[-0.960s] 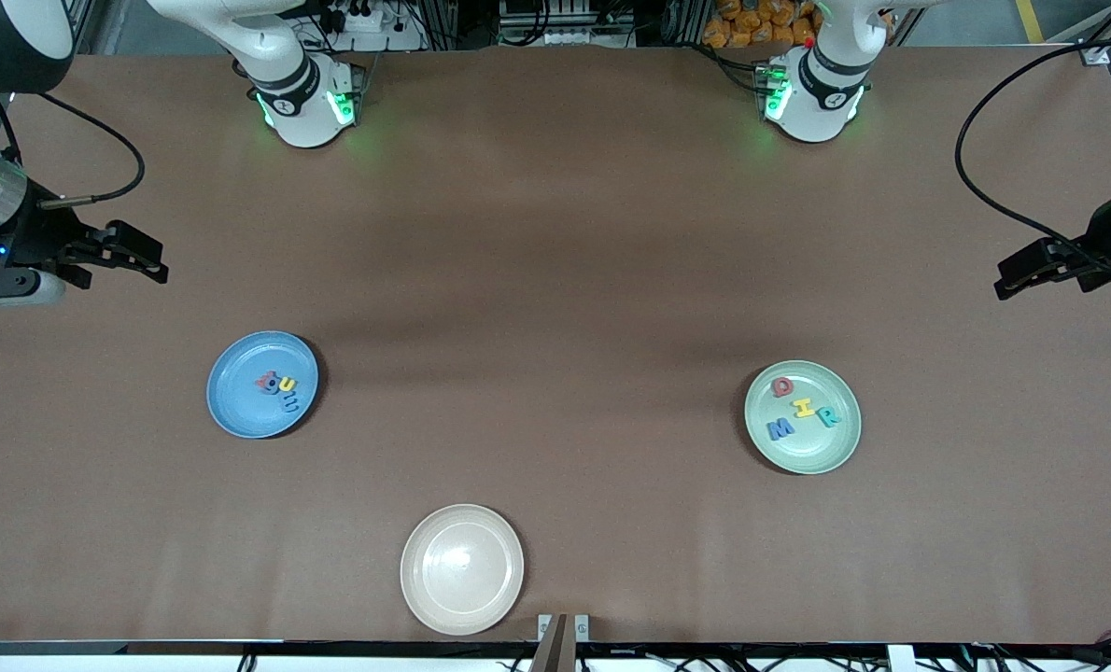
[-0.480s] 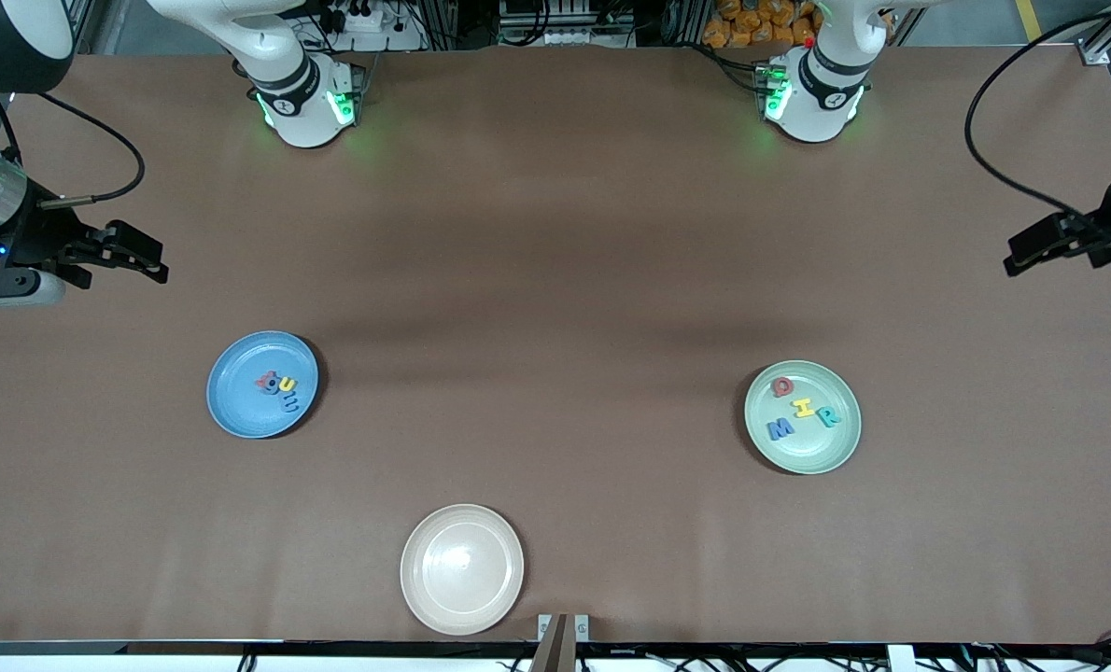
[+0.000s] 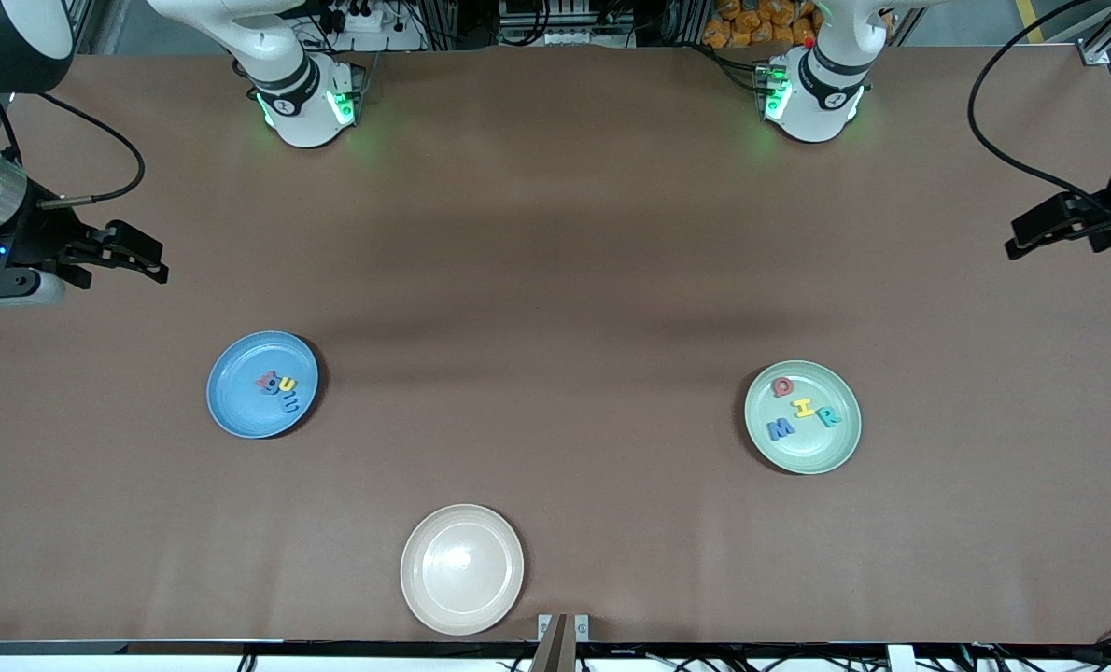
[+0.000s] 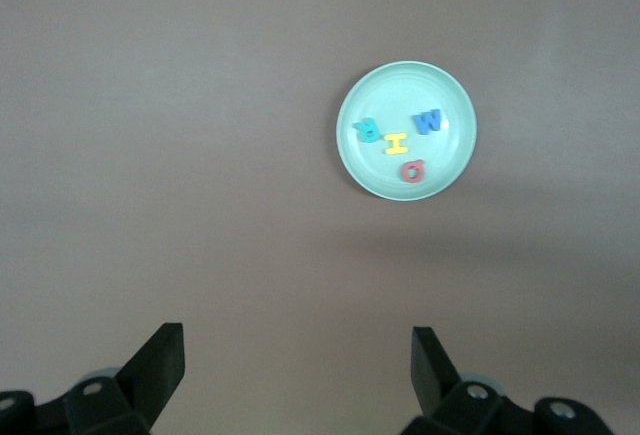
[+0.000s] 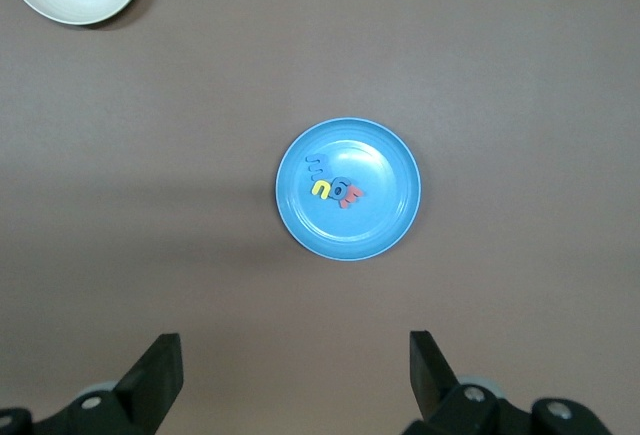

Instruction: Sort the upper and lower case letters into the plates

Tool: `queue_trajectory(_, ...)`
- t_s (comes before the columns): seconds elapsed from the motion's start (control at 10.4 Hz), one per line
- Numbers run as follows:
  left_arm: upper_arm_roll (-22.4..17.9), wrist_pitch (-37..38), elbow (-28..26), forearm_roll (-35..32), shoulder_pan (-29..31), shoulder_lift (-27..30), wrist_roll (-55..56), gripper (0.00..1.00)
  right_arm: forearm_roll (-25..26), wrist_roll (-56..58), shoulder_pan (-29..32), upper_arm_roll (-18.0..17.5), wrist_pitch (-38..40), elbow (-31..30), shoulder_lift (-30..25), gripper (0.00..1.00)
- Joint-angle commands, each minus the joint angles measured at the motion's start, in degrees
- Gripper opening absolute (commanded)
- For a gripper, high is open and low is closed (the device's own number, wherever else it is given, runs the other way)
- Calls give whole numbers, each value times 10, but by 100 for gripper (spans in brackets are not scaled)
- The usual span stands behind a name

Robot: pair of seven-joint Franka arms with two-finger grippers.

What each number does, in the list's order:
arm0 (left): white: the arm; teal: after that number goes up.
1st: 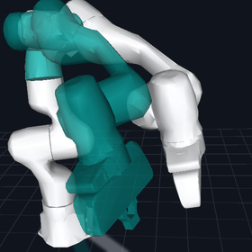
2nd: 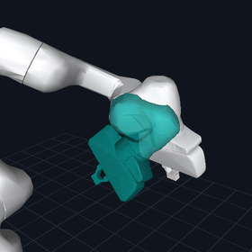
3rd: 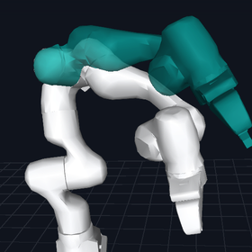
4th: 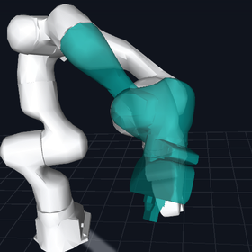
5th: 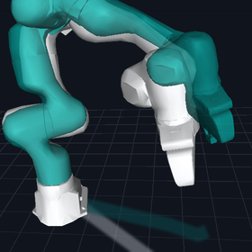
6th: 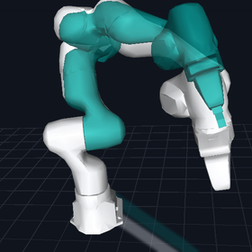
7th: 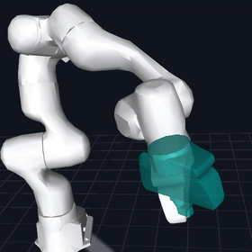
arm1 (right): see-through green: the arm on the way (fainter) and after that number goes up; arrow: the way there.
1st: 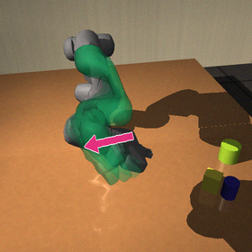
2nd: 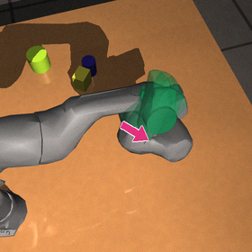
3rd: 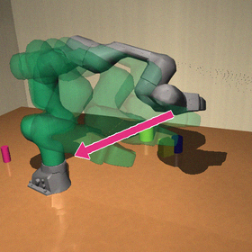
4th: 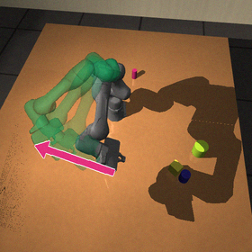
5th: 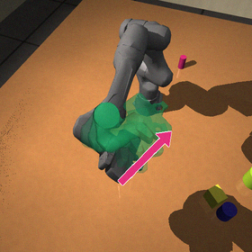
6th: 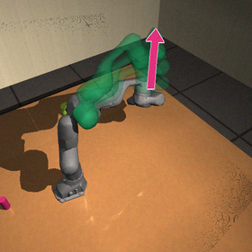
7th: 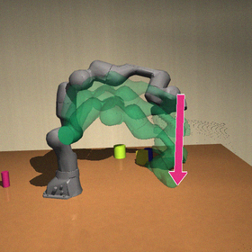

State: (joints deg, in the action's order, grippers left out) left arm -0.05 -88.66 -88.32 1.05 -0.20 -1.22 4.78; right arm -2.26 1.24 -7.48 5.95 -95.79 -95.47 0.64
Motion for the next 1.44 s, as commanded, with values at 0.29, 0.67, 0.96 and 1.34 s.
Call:
queue_trajectory(0.29,-5,6,23,10,8,1,-13,100,-8,1,-1,2,3,6,2,100)
queue_trajectory(0.67,-15,8,25,8,15,5,-56,100,-9,1,-1,2,3,6,2,100)
queue_trajectory(0.96,-57,8,26,9,-23,3,-64,100,-9,1,0,2,3,6,2,100)
queue_trajectory(1.34,-58,8,26,9,-27,3,-64,100,-8,1,3,2,1,6,2,100)
